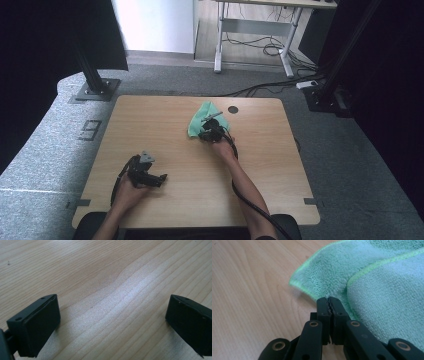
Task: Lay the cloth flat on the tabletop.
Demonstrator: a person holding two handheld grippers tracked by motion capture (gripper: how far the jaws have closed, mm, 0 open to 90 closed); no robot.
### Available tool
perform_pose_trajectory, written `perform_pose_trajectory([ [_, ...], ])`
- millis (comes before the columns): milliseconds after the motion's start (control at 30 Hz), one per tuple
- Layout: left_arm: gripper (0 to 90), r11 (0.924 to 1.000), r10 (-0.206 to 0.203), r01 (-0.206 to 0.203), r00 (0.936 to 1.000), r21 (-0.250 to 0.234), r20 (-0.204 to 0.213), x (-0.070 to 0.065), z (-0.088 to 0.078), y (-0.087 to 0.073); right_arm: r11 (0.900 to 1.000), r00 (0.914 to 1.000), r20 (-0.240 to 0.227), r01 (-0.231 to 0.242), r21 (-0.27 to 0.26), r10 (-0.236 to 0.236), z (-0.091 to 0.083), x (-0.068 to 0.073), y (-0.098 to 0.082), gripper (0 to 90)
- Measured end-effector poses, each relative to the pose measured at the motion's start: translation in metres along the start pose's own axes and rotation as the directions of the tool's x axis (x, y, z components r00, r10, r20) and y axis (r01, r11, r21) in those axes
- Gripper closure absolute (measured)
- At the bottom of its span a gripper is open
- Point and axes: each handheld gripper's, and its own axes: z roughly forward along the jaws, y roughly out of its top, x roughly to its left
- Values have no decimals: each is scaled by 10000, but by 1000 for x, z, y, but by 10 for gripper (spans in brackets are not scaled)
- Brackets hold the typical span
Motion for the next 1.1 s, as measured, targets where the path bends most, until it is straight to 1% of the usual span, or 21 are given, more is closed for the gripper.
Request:
perform_pose_trajectory([
  [33, 0, 10000, 2, -2, 10000, 1, 0, 0, 0, 0, 10000, 10000, -29, -11, 30, 11, -1, 2, -1, 868],
  [100, 0, 10000, 1, -1, 10000, 0, 0, 0, 0, 0, 9997, 9997, -42, 225, 53, -225, -3, 4, -3, 868],
  [200, 0, 10000, -1, 1, 10000, 3, 0, 0, 0, 0, 9989, 9989, -97, 453, 92, -452, -6, 10, -7, 867],
  [500, 0, 10000, -9, 9, 10000, 9, 4, 0, 0, 0, 9965, 9958, -445, 813, 198, -804, -16, 34, -20, 865],
  [567, 0, 10000, -6, 6, 10000, 16, 9, 0, 0, 0, 9958, 9942, -627, 890, 216, -875, -19, 39, -23, 864],
  [700, 0, 10000, -1, 1, 10000, 17, 14, 0, 0, 0, 9965, 9932, -856, 812, 177, -794, -23, 50, -30, 864],
  [833, 0, 10000, -11, 11, 10000, 33, -1, 1, 0, 0, 9960, 9908, -1039, 887, 95, -872, -27, 61, -38, 864],
  [867, 0, 10000, -11, 11, 10000, 33, -1, 1, 0, 0, 9960, 9908, -1039, 887, 95, -872, -27, 61, -38, 864],
  [900, 0, 9998, -147, 148, 9998, 136, -94, 2, 0, 2, 9955, 9893, -1123, 941, 74, -927, -29, 67, -41, 864],
  [933, 0, 9998, -147, 148, 9998, 136, -94, 2, 0, 2, 9955, 9893, -1123, 941, 74, -927, -29, 67, -41, 864],
  [967, 0, 9992, -338, 343, 9991, 203, -240, 4, -1, 3, 9940, 9875, -1155, 1093, 78, -1077, -31, 74, -43, 863],
  [1067, 0, 9983, -587, 586, 9979, -31, -285, 8, -5, 5, 9920, 9846, -1233, 1257, 89, -1236, -33, 84, -47, 863],
  [1100, 0, 9975, -689, 683, 9972, -204, -286, 9, -8, 5, 9913, 9837, -1255, 1312, 103, -1289, -34, 87, -48, 863],
])
